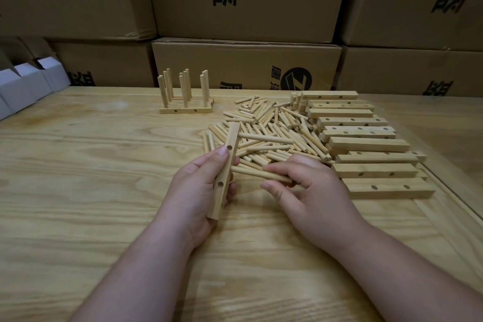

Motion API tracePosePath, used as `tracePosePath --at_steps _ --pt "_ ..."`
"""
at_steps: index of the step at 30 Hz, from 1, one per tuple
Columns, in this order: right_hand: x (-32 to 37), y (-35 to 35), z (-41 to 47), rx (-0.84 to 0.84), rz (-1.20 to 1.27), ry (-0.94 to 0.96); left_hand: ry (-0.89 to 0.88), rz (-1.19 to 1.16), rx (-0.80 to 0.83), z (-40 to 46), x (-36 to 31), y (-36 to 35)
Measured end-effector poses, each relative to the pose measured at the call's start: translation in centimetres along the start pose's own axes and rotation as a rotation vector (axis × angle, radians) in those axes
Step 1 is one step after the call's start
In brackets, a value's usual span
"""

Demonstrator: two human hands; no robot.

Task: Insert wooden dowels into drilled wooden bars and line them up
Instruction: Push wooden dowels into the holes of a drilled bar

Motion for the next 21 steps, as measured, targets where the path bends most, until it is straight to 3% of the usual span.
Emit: tracePosePath --at_steps 5,13,21 --pt "0.8 -0.3 -0.1 0.029 -0.03 0.041 -0.076 0.144 0.044 -0.4 0.2 -0.7" --pt "0.6 -0.4 -0.3 0.03 -0.01 -0.012 -0.12 0.188 0.037 -0.6 0.1 -0.7" --pt "-0.5 -1.0 -0.8 0.081 0.258 -0.209 -0.174 0.22 0.091 -1.2 -0.6 -1.3"
Point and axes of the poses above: each hand's wrist, its own z-axis towards the middle knuckle, its own y-axis out of the back of the hand, x = y × z, the point moved 8 cm from there along z, towards the middle knuckle, and after that the axes turned 6 degrees about -x, right-handed, at the moved point
